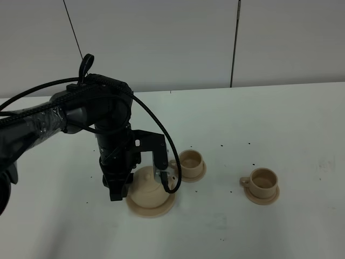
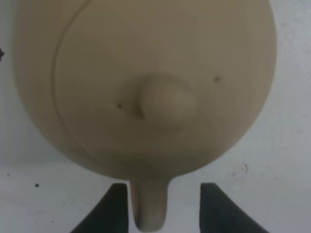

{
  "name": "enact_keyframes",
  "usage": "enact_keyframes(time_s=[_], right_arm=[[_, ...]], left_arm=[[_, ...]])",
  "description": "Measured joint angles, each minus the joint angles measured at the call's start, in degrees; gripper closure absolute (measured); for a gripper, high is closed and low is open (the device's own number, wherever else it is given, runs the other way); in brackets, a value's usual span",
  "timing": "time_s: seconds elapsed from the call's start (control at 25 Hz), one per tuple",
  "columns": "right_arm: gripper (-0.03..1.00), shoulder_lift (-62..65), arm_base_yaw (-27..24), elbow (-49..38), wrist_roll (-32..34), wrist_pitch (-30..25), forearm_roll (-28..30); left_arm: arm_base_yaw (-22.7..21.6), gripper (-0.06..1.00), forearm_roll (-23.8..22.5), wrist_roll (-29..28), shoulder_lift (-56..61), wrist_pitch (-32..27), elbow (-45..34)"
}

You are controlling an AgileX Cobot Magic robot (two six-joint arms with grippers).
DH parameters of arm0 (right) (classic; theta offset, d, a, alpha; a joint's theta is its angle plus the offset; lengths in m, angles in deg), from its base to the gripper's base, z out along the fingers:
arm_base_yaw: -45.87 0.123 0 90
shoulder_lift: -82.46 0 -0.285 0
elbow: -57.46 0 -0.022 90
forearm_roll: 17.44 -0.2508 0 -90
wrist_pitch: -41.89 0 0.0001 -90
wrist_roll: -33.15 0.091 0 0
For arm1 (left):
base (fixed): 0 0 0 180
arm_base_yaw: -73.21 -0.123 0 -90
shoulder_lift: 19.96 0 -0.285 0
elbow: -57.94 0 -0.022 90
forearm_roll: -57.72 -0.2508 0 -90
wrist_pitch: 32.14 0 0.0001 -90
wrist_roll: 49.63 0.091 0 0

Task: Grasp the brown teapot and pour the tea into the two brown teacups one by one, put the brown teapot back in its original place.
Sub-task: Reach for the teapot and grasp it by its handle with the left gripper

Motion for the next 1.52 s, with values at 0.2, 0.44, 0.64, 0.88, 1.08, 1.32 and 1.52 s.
enact_keyframes(time_s=[0.2, 0.44, 0.64, 0.88, 1.08, 1.32, 1.52], right_arm=[[0.74, 0.0, 0.0, 0.0, 0.0, 0.0, 0.0], [0.74, 0.0, 0.0, 0.0, -0.1, 0.0, 0.0], [0.74, 0.0, 0.0, 0.0, -0.1, 0.0, 0.0], [0.74, 0.0, 0.0, 0.0, -0.1, 0.0, 0.0], [0.74, 0.0, 0.0, 0.0, -0.1, 0.0, 0.0], [0.73, 0.0, 0.0, 0.0, 0.0, 0.0, 0.0], [0.73, 0.0, 0.0, 0.0, 0.0, 0.0, 0.0]], left_arm=[[0.0, 0.53, 0.1, -0.1, 0.0, 0.0, 0.0], [0.0, 0.55, 0.1, -0.1, 0.0, 0.0, 0.0], [0.0, 0.59, 0.1, -0.1, 0.0, 0.0, 0.0], [0.0, 0.63, 0.0, -0.1, 0.0, 0.1, 0.0], [0.0, 0.63, 0.0, -0.1, 0.0, 0.1, 0.0], [0.0, 0.63, 0.0, -0.1, 0.0, 0.0, 0.0], [0.0, 0.67, 0.0, -0.1, 0.0, 0.0, 0.0]])
